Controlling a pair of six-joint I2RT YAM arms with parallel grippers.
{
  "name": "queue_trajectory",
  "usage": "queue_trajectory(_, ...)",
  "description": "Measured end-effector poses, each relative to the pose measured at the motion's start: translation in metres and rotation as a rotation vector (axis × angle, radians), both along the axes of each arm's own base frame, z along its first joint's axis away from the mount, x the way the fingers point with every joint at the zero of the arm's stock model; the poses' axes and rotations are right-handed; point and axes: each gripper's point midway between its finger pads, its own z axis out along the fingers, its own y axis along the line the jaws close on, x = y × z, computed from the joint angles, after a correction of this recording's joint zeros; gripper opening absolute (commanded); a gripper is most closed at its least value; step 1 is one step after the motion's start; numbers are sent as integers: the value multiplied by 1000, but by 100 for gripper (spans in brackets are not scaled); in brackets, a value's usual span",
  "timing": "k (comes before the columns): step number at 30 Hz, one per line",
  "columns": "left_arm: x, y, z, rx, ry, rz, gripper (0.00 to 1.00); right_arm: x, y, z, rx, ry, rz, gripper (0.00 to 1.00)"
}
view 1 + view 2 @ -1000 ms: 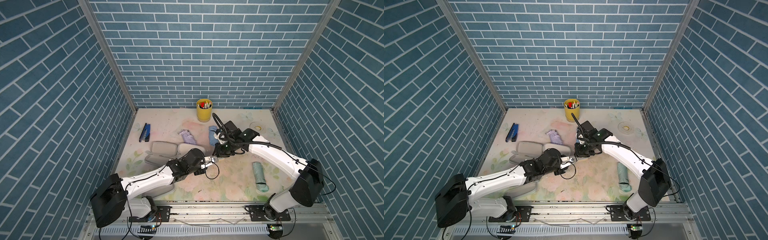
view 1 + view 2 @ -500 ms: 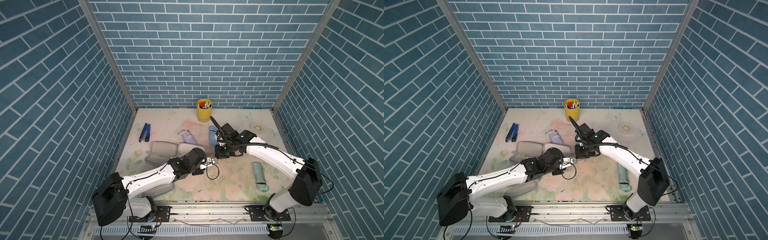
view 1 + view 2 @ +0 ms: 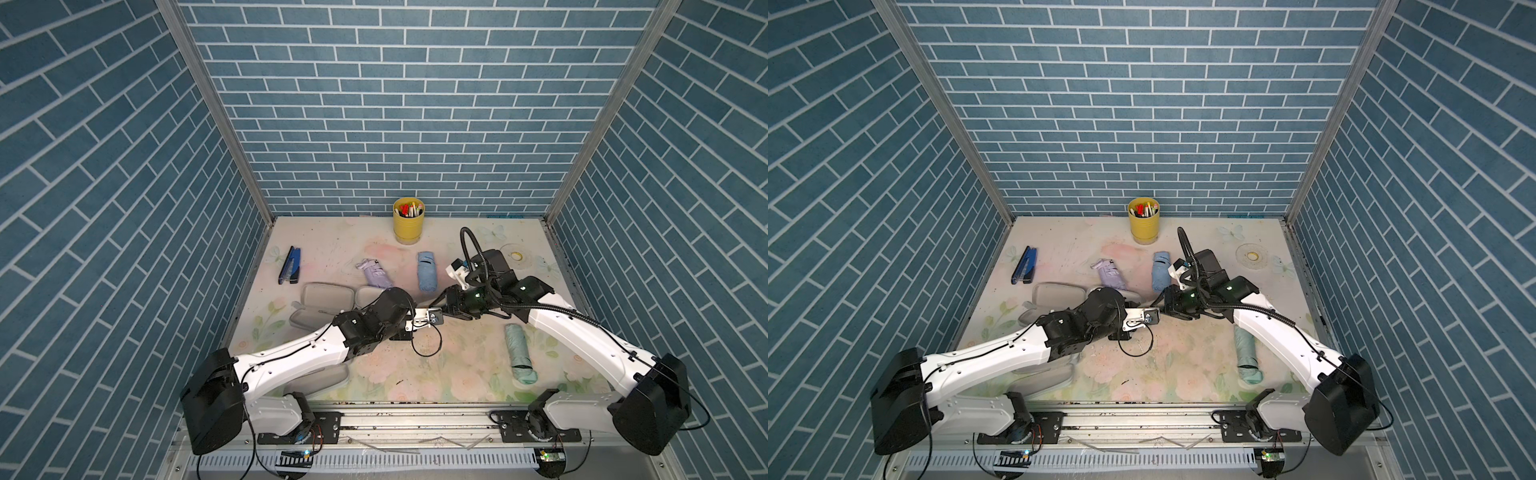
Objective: Put umbrellas into zippered umbrella sleeves
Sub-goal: Zip the zipper on the umbrella sleeve.
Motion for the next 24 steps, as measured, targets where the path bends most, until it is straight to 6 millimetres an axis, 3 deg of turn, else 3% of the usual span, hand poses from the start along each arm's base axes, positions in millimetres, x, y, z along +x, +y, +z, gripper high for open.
queue_trajectory(6,0,3,-5,17,11,12,0,2,4,-7,-4,57,-24,30)
queue_trajectory(24,7,6,-16,96,20,52,0,6,10,-19,-28,108,-40,3)
